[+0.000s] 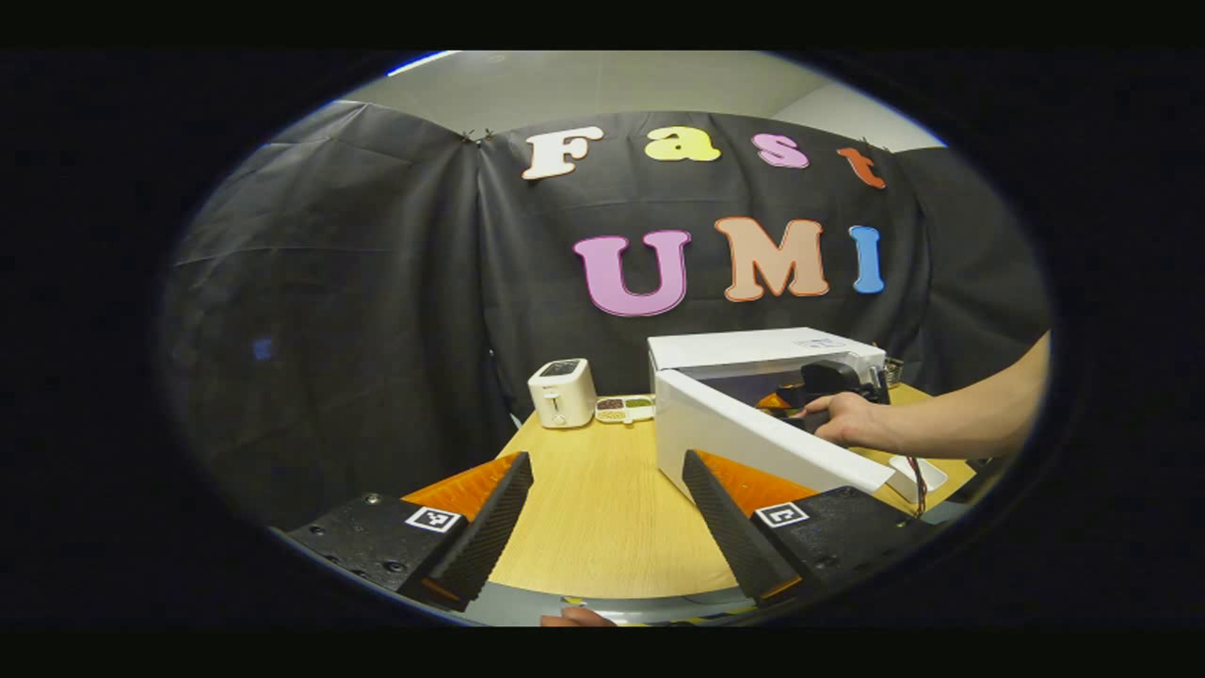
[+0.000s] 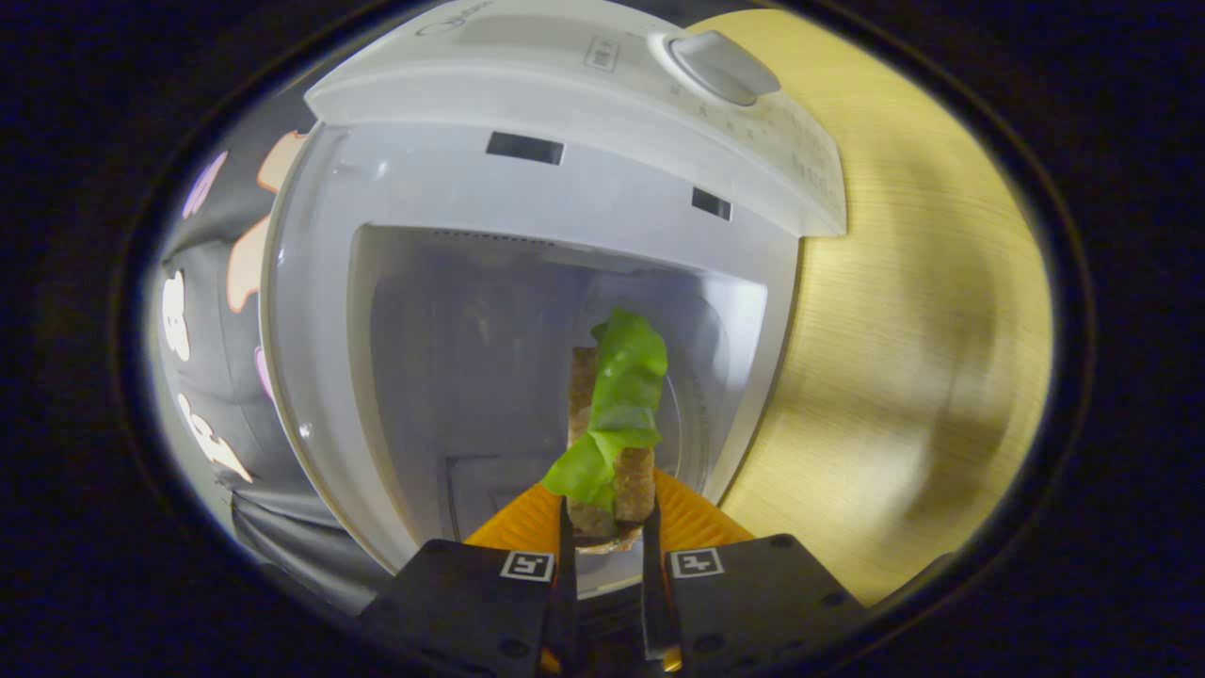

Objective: Open the microwave oven with the left hand, put the food in, and close the microwave oven.

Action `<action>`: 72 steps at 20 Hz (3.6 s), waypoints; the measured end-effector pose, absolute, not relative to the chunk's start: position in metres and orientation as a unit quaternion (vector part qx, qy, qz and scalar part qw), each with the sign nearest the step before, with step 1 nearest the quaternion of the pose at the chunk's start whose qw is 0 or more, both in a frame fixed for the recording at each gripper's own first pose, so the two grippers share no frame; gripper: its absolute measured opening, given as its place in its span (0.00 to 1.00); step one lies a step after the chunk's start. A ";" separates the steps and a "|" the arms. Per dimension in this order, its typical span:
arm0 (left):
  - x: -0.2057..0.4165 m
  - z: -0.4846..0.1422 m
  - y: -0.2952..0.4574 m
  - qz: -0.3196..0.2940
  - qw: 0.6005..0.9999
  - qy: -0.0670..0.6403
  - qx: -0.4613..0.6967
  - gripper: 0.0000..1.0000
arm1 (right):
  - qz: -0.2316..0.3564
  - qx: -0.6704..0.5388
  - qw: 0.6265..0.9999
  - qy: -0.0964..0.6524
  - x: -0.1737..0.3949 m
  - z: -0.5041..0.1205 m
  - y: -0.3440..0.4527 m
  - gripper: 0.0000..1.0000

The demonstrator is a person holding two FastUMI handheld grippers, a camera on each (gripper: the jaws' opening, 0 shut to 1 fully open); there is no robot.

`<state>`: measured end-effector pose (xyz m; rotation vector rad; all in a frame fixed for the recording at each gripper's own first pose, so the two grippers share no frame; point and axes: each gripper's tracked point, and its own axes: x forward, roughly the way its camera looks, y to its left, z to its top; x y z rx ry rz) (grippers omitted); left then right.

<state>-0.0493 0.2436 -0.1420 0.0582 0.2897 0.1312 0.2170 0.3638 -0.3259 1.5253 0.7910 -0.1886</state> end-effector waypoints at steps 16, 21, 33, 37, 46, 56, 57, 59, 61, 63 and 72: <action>-0.046 -0.154 0.246 0.061 0.985 0.160 0.034 0.98 | -0.113 0.692 0.631 0.332 0.245 -0.370 0.365 0.28; -0.046 -0.155 0.246 0.056 0.985 0.162 0.039 0.98 | -0.134 0.692 0.625 0.336 0.243 -0.362 0.361 0.57; -0.043 -0.150 0.238 0.027 0.987 0.152 0.052 0.98 | -0.119 0.651 0.662 0.353 0.224 -0.310 0.342 0.81; -0.040 -0.149 0.229 0.012 0.988 0.147 0.051 0.98 | -0.105 0.639 0.669 0.365 0.204 -0.302 0.343 0.92; -0.040 -0.146 0.218 0.000 0.989 0.137 0.047 0.98 | -0.077 0.608 0.704 0.359 0.169 -0.273 0.305 0.92; -0.046 -0.173 0.203 -0.017 0.984 0.176 0.033 0.93 | -0.036 0.514 0.811 0.276 0.133 -0.157 0.165 0.80; -0.047 -0.177 0.196 -0.036 0.982 0.180 0.034 0.77 | -0.031 0.495 0.827 0.264 0.132 -0.138 0.150 0.80; -0.049 -0.183 0.185 -0.052 0.981 0.184 0.043 0.52 | -0.021 0.455 0.856 0.244 0.126 -0.096 0.125 0.80; -0.046 -0.190 0.197 -0.019 0.979 0.193 0.059 0.17 | -0.009 0.418 0.880 0.224 0.120 -0.054 0.105 0.81; -0.051 -0.208 0.185 -0.025 0.974 0.223 0.042 0.01 | 0.008 0.379 0.904 0.198 0.120 -0.018 0.090 0.81; -0.051 -0.235 0.146 0.002 0.963 0.268 -0.025 0.00 | 0.098 0.230 0.963 0.100 0.097 0.068 0.053 0.81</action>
